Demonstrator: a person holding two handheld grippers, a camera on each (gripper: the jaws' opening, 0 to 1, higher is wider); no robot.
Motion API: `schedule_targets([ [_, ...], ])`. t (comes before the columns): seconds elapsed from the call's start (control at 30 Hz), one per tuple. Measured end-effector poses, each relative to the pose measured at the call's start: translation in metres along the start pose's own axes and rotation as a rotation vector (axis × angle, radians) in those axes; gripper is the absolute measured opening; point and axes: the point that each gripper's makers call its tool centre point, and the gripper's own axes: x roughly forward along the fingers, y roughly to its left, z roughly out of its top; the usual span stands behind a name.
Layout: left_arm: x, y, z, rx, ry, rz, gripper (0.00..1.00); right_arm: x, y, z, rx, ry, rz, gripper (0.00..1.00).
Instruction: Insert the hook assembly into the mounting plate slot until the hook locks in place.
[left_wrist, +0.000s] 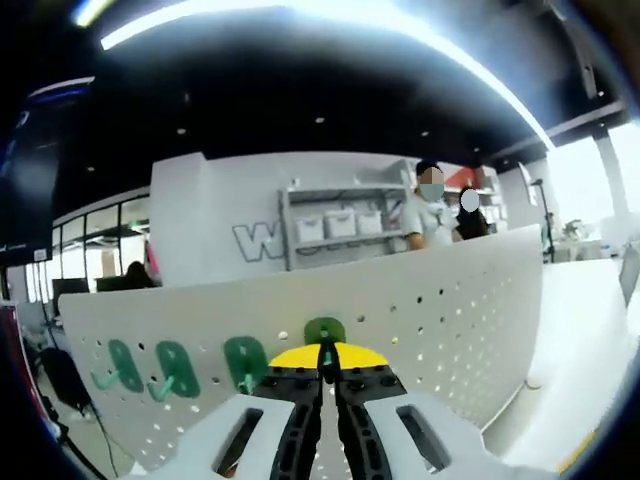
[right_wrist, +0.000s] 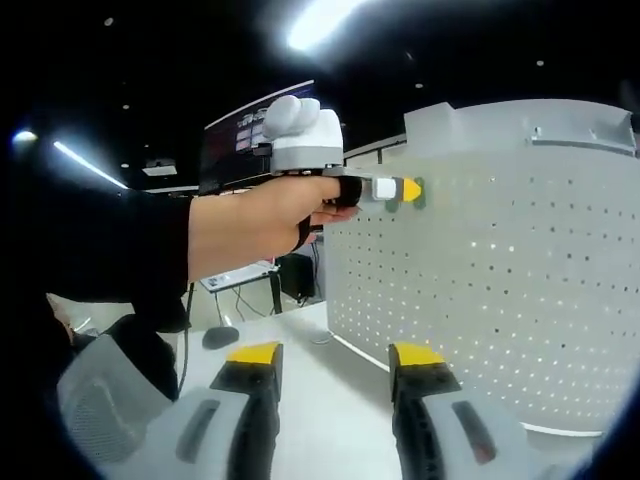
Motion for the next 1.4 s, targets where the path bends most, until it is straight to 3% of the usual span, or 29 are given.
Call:
schedule_targets([
  [0.23,0.001,-0.001,-0.0001,0.025,-0.005,0.012,0.03,-0.0011,-0.0004,0.0011,0.007,-0.005,0.002,0.4],
  [0.57,0.0015,-0.005,0.0003,0.266,0.024,0.076,0.04,-0.0022,0.0007,0.0033,0.012,-0.012,0.01,0.39],
  [0.8,0.005,-0.0048,-0.0011,0.355,0.033,0.108,0.05,-0.003,0.0,0.005,0.013,-0.016,0.009,0.39],
  [0.9,0.0069,-0.0053,-0.0023,0.434,0.044,0.119,0.05,-0.0027,0.0003,0.0045,0.014,-0.012,0.009,0.39],
  [1.4,0.0064,-0.0031,-0.0021,0.389,0.038,0.108,0.05,-0.0037,0.0001,0.0065,0.021,-0.015,0.007,0.38],
])
